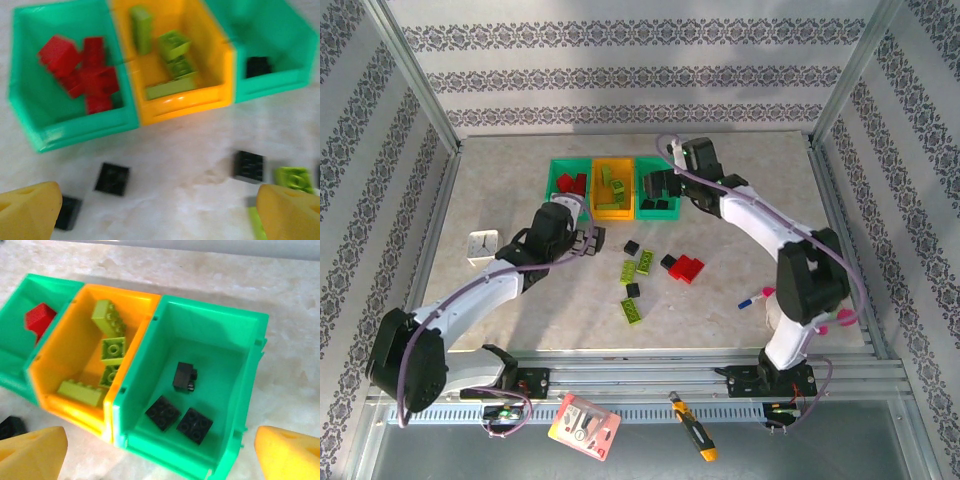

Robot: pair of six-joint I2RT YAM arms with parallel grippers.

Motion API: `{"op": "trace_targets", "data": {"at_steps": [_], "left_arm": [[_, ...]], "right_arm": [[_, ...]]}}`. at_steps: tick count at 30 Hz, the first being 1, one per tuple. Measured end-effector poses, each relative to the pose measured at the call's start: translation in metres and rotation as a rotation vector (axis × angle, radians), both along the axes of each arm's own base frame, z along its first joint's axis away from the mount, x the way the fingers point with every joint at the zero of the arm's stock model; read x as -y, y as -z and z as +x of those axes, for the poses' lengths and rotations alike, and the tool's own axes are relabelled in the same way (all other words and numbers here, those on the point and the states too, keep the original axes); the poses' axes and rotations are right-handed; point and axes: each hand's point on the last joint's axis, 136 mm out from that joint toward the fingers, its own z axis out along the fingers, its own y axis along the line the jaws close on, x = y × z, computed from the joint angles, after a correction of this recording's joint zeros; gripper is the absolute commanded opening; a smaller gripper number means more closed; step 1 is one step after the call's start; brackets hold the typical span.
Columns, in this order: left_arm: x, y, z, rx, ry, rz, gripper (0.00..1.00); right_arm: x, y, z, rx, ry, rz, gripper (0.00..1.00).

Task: Sort the legos into containers by color
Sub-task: Place the lego in the container, then pick up the lego from the middle-left of the table.

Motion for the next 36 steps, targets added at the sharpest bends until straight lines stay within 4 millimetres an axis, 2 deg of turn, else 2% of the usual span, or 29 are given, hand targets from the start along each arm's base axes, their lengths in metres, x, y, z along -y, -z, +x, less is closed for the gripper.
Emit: {"op": "trace_targets", "data": {"at_steps": [3, 7, 11, 17, 26, 36], "left_arm": [[-0.034, 0.017, 0.004, -0.092, -0.143, 0.004, 0.91], [-0.078, 0.041, 0.004, -0.217, -0.342, 0.002, 0.86], [-0.102, 0.057, 0.003, -0.312, -0.492, -0.008, 0.81], [-0.101, 0.067, 0.015, -0.38, -0.644, -0.099, 0.73], [-0.099, 0.092, 0.025, -0.453, -0.857, -0.22, 0.69], [-0.098, 0.123, 0.026, -0.523, -0.954, -0.236, 0.57]], "right_arm": [[-0.005, -0.009, -0.026, 0.009, -0.043, 0.026, 0.96], [-0.021, -0.007, -0.061, -0.008, -0.11, 0.044, 0.96], [-0.04, -0.001, -0.085, -0.033, -0.169, 0.055, 0.96], [-0.056, 0.001, -0.099, -0.045, -0.214, 0.061, 0.96], [-0.056, 0.001, -0.099, -0.045, -0.215, 0.06, 0.96], [-0.055, 0.002, -0.099, -0.047, -0.214, 0.059, 0.96]]}}
